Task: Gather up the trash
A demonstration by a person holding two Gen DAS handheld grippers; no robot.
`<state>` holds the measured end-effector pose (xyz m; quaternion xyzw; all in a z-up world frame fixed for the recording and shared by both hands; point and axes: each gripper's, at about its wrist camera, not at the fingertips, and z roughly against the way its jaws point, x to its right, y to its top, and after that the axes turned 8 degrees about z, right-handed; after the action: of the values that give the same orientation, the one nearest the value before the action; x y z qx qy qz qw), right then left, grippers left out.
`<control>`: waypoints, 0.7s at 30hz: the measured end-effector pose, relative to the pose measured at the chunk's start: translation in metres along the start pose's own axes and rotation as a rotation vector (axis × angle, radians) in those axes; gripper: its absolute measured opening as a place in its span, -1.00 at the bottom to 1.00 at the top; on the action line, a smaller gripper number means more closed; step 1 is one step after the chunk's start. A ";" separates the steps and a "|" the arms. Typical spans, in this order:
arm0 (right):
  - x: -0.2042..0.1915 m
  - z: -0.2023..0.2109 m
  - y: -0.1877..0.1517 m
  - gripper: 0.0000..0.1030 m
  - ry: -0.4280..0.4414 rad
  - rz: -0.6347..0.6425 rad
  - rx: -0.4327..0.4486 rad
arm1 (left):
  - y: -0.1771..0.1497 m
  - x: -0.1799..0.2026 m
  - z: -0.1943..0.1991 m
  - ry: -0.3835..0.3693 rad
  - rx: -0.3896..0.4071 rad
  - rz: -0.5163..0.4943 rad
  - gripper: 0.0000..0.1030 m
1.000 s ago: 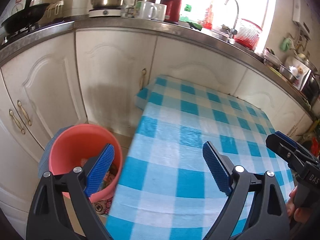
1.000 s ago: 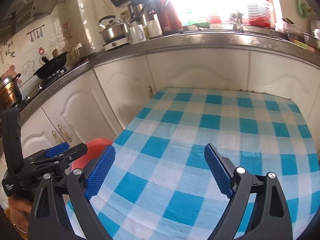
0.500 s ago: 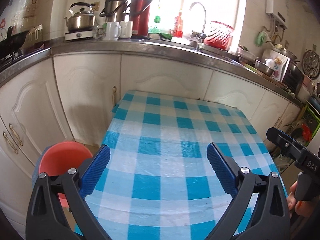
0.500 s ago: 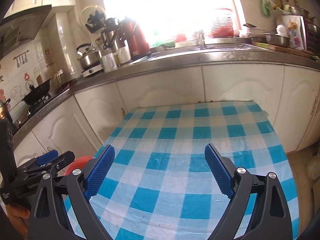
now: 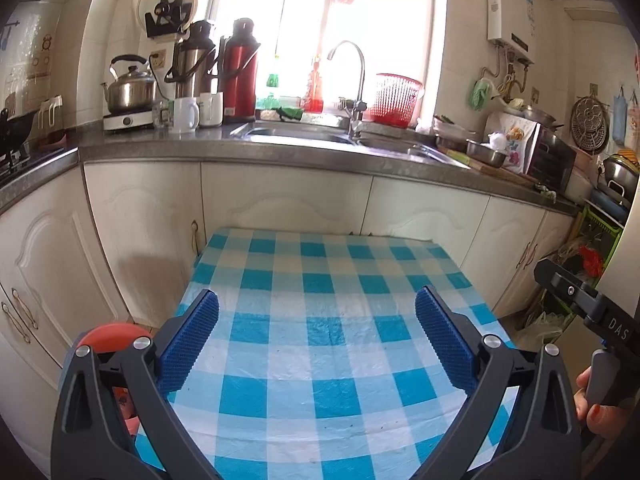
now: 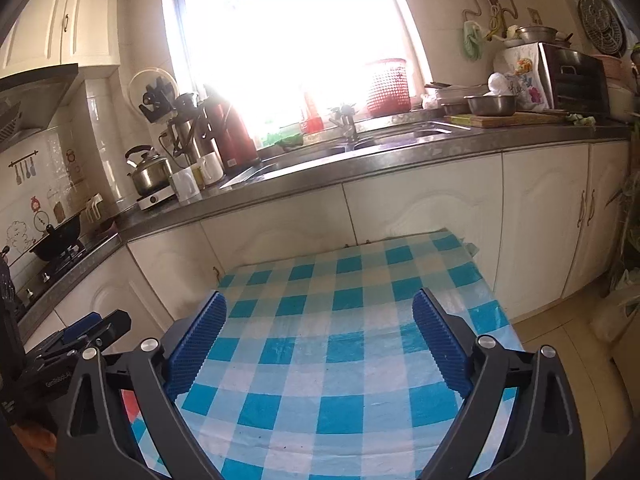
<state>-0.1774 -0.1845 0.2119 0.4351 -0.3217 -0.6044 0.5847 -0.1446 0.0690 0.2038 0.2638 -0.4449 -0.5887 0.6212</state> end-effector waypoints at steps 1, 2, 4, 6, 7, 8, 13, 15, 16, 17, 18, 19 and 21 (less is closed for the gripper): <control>0.001 0.007 0.002 0.82 -0.018 0.001 0.016 | 0.002 0.003 0.005 0.001 0.016 -0.005 0.93; 0.001 0.011 0.004 0.83 -0.029 0.004 0.027 | 0.003 0.005 0.008 0.001 0.028 -0.008 0.93; 0.000 0.018 0.007 0.83 -0.047 0.014 0.048 | 0.006 0.009 0.015 0.008 0.054 -0.014 0.93; -0.001 0.027 0.010 0.84 -0.064 0.020 0.070 | 0.010 0.012 0.021 0.017 0.072 -0.019 0.93; -0.002 0.032 0.012 0.86 -0.076 0.026 0.087 | 0.012 0.013 0.025 0.027 0.083 -0.022 0.93; -0.004 0.036 0.014 0.86 -0.084 0.033 0.098 | 0.014 0.014 0.027 0.035 0.092 -0.024 0.93; -0.015 0.056 0.020 0.88 -0.121 0.076 0.154 | 0.022 0.017 0.039 0.053 0.119 -0.022 0.93; -0.019 0.061 0.022 0.88 -0.137 0.097 0.165 | 0.023 0.018 0.044 0.052 0.129 -0.021 0.93; -0.021 0.064 0.023 0.88 -0.145 0.107 0.174 | 0.024 0.018 0.046 0.052 0.136 -0.022 0.93; -0.022 0.067 0.024 0.88 -0.150 0.113 0.182 | 0.024 0.019 0.049 0.054 0.143 -0.024 0.93; -0.024 0.070 0.025 0.88 -0.157 0.118 0.189 | 0.025 0.019 0.051 0.057 0.148 -0.027 0.93; -0.025 0.073 0.025 0.88 -0.162 0.121 0.192 | 0.025 0.020 0.053 0.062 0.157 -0.031 0.93; -0.026 0.076 0.027 0.88 -0.166 0.124 0.194 | 0.027 0.022 0.058 0.070 0.171 -0.034 0.93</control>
<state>-0.2358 -0.1711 0.2711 0.4175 -0.4523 -0.5670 0.5474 -0.1832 0.0638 0.2584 0.3438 -0.4670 -0.5495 0.6014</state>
